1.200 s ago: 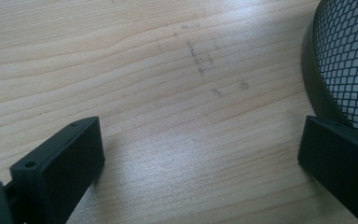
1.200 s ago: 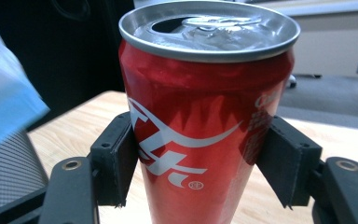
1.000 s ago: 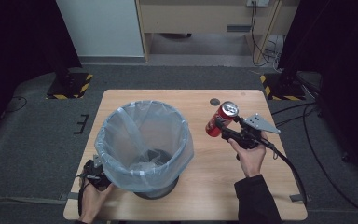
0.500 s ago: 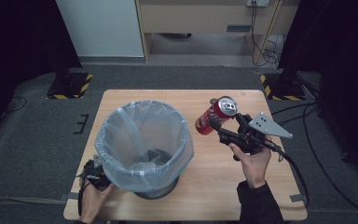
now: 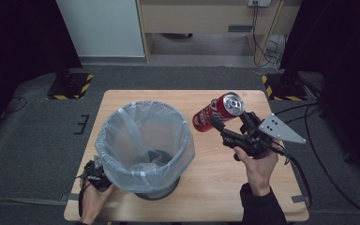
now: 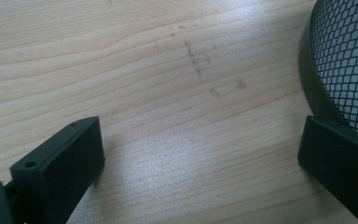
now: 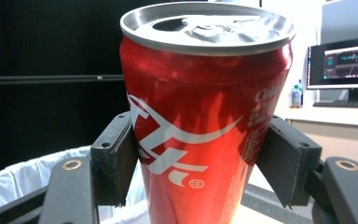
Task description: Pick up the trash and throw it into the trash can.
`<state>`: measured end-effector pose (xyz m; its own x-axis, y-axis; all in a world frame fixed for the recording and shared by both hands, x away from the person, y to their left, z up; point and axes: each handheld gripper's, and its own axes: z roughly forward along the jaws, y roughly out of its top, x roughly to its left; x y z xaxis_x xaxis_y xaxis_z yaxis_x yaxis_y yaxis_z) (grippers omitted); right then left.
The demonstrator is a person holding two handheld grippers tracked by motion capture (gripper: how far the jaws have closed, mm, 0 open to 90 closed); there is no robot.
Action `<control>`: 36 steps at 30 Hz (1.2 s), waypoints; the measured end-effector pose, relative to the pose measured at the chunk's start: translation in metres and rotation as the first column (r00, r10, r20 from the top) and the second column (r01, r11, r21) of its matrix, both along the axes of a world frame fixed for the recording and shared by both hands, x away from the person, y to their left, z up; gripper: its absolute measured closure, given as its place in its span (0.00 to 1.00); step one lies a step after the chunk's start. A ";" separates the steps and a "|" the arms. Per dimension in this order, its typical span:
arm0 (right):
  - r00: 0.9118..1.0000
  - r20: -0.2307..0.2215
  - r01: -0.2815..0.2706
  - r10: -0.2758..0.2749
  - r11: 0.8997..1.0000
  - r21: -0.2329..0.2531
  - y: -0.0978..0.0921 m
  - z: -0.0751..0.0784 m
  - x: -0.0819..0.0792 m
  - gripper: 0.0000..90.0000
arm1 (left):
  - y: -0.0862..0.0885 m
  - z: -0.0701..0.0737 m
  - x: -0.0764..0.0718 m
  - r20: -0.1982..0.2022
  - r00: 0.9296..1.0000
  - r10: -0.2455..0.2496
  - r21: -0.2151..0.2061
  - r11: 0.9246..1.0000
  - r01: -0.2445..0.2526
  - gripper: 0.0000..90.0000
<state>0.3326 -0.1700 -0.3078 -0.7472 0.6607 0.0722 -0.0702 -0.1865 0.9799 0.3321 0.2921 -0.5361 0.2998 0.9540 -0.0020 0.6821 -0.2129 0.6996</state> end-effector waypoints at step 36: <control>0.987 0.006 -0.159 0.159 0.987 -0.032 0.062 0.021 0.001 0.38 | 0.000 0.000 0.000 0.000 1.000 0.000 0.000 1.000 0.000 0.00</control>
